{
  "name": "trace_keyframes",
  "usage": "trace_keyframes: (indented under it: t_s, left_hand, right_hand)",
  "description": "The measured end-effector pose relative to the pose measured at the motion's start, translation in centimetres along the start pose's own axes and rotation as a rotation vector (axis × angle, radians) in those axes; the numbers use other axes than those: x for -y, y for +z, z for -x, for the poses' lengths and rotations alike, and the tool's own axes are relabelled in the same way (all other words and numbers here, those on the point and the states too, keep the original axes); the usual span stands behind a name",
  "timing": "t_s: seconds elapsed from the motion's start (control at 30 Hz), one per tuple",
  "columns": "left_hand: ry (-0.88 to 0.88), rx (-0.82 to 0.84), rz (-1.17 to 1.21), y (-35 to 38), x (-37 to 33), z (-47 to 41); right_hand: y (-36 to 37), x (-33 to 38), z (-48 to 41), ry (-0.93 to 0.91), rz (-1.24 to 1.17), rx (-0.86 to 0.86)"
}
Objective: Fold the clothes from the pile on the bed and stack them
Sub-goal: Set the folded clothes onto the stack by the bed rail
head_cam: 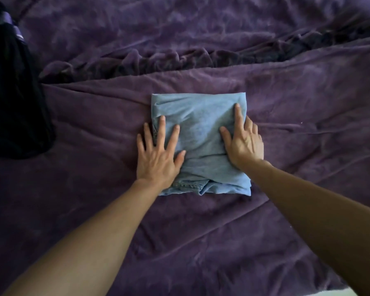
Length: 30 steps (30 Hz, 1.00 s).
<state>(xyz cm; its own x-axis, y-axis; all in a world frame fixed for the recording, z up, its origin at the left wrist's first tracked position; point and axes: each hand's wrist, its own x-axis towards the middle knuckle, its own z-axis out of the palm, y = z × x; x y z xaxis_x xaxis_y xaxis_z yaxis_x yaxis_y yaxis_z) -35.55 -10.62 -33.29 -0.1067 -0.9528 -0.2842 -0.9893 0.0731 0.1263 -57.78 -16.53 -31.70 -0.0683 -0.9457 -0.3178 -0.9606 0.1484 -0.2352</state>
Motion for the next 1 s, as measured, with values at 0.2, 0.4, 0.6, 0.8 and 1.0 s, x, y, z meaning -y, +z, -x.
trace_keyframes:
  t_s: [0.2,0.4,0.6,0.8,1.0]
  left_hand:
    - [0.06,-0.248,0.09,-4.1,0.8,-4.3]
    - [0.04,0.208,0.077,-10.3,1.2,-10.8]
    - [0.093,0.107,0.083,-14.6,-1.3,-4.8]
    - [0.218,-0.024,-0.055,-19.1,-7.1,4.4]
    - [0.327,-0.072,-0.111,-24.1,-15.9,11.4]
  right_hand:
    - [-3.3,0.5,-4.0,-0.096,-0.09,-0.064]
    - [-8.0,3.0,-8.2,-0.07,-0.087,0.302]
    - [-12.3,1.3,0.7,-0.213,0.021,0.096]
    - [-16.3,-2.6,12.3,-0.35,0.1,-0.012]
    - [-22.4,-9.5,21.9,-0.362,0.064,-0.111]
